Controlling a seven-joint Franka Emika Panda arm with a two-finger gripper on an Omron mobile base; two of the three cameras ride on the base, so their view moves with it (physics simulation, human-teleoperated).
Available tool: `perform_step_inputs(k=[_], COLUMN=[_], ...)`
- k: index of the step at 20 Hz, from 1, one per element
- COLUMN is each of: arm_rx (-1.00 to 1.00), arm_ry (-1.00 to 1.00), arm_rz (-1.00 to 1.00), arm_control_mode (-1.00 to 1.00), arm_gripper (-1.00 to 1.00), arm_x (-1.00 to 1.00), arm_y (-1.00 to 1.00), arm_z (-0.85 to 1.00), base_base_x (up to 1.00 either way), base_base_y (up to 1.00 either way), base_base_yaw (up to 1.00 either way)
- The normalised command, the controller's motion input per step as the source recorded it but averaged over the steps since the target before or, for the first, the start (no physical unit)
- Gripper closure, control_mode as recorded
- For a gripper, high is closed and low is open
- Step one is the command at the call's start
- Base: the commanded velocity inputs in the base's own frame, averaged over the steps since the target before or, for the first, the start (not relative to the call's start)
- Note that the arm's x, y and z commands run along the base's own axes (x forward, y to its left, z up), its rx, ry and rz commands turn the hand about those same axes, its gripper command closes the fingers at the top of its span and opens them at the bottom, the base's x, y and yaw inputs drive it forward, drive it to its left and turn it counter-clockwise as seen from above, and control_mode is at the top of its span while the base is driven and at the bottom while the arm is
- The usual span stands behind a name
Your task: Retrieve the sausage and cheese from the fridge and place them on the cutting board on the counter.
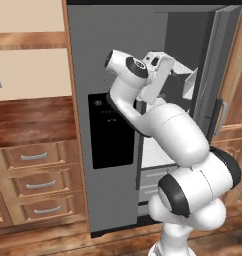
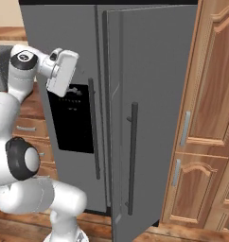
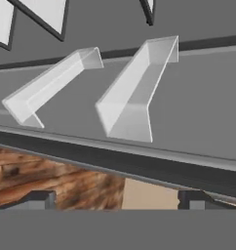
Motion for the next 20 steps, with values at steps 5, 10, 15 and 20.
perform_step_inputs(k=[5,10,15,20], arm_rx=[-0.01,0.0,0.0,0.0], arm_ry=[-0.09,-0.11,-0.1,-0.03], arm_rz=[-0.03,0.0,0.0,0.0], arm_control_mode=[-1.0,-1.0,-1.0,-1.0], arm_gripper=[-1.0,-1.0,-1.0,-1.0], arm_x=[0.04,0.27,0.57,0.48], arm_y=[-0.55,-0.33,-0.09,-0.27], arm_z=[-0.7,-0.5,-0.11,-0.05], base_base_x=[0.0,0.0,0.0,0.0], base_base_y=[0.0,0.0,0.0,0.0], base_base_yaw=[0.0,0.0,0.0,0.0])
